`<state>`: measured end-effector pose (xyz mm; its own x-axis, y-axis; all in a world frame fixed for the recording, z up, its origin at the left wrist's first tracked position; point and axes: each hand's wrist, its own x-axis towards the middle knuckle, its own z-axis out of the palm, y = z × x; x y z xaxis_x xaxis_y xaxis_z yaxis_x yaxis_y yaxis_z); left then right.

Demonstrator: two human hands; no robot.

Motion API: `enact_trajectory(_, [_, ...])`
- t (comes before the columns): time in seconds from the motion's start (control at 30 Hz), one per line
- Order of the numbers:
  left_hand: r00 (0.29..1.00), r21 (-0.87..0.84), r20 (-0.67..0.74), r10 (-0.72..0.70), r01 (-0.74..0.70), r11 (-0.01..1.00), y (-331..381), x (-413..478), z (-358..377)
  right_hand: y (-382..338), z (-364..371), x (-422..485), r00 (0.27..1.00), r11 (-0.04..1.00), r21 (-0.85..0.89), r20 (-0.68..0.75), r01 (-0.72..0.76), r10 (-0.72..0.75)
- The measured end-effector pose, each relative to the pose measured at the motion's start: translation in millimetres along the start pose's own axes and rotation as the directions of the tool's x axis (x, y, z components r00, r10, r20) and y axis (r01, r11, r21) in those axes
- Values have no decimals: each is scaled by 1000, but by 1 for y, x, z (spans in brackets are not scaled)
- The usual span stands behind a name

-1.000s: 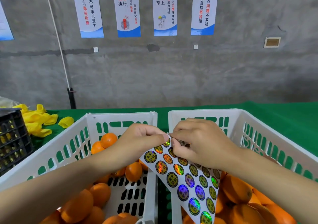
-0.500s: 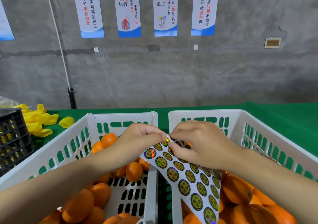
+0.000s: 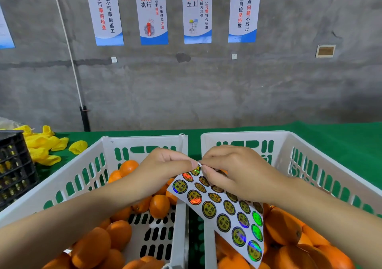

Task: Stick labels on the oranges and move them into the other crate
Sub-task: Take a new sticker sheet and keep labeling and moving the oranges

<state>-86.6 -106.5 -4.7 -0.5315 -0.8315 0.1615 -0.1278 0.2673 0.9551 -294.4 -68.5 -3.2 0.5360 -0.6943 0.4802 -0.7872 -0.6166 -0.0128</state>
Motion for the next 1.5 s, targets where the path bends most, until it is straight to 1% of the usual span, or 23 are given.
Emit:
enact_trajectory(0.17, [999, -6, 39, -14, 15, 1000, -3, 3, -1, 0, 1, 0, 999, 988, -152, -40, 11, -18])
enact_trajectory(0.23, [999, 7, 35, -21, 20, 1000, -4, 5, -1, 2, 4, 0, 994, 988, -154, -113, -7, -11])
enact_trajectory(0.27, [999, 2, 38, -23, 23, 1000, -5, 6, -1, 3, 6, 0, 985, 993, -115, -172, -32, 12])
enact_trajectory(0.33, [999, -18, 52, -17, 18, 1000, -4, 8, -1, 7, 8, 3, 937, 989, 29, -319, -142, 144])
enact_trajectory(0.37, [999, -26, 51, -18, 19, 999, -4, 9, -2, 9, 7, 5, 897, 968, 107, -363, -228, 252])
enact_trajectory(0.4, [999, -23, 41, -21, 22, 999, -4, 9, -2, 12, 7, 7, 856, 927, 206, -362, -313, 370])
enact_trajectory(0.43, [999, -12, 31, -21, 21, 1000, -5, 10, -3, 14, 5, 9, 817, 862, 325, -310, -389, 486])
enact_trajectory(0.47, [1000, -3, 22, -22, 22, 1000, -5, 11, -4, 15, 3, 10, 788, 777, 462, -231, -428, 571])
enact_trajectory(0.5, [1000, 4, 14, -26, 26, 1000, -6, 10, -4, 16, 1, 10, 779, 685, 585, -139, -434, 612])
enact_trajectory(0.57, [1000, 13, 7, -29, 29, 999, -8, 10, -4, 16, -1, 10, 801, 522, 747, 24, -412, 599])
enact_trajectory(0.67, [1000, 52, 5, -15, 14, 999, -9, 9, -2, 12, -5, 9, 798, 307, 844, 210, -440, 565])
enact_trajectory(0.73, [1000, 73, -13, 5, -4, 997, -9, 10, -1, 16, -9, 9, 794, 208, 855, 314, -475, 520])
enact_trajectory(0.8, [998, 79, -30, 46, -43, 996, -9, 10, 0, 17, -11, 10, 781, 138, 851, 385, -507, 492])
enact_trajectory(0.9, [992, 155, -55, 118, -108, 982, -6, 8, -1, 17, -11, 11, 735, 87, 832, 430, -548, 524])
enact_trajectory(0.97, [984, 221, -65, 166, -148, 964, -6, 8, -2, 18, -13, 11, 728, 66, 820, 465, -569, 503])
enact_trajectory(1.03, [966, 328, -81, 244, -205, 922, -8, 7, -2, 19, -14, 10, 729, 64, 811, 484, -581, 483])
enact_trajectory(1.07, [951, 403, -99, 294, -231, 885, -9, 6, -2, 19, -14, 10, 728, 65, 812, 481, -580, 487])
enact_trajectory(1.13, [902, 607, -140, 409, -248, 755, -11, 5, -2, 19, -13, 9, 726, 60, 819, 469, -571, 502])
enact_trajectory(1.2, [867, 721, -121, 483, -258, 643, -11, 4, -1, 17, -12, 9, 730, 53, 829, 458, -557, 508])
enact_trajectory(1.27, [851, 758, -59, 521, -301, 578, -11, 2, 1, 16, -11, 10, 741, 61, 840, 439, -540, 508])
enact_trajectory(1.33, [831, 776, -32, 555, -329, 539, -10, 2, 2, 15, -10, 10, 756, 67, 855, 414, -514, 508])
enact_trajectory(1.4, [788, 800, -24, 615, -354, 485, -10, 2, 0, 14, -10, 11, 769, 73, 865, 398, -496, 501])
enact_trajectory(1.5, [738, 849, 34, 674, -376, 370, -8, 2, -1, 13, -9, 11, 791, 113, 872, 370, -477, 488])
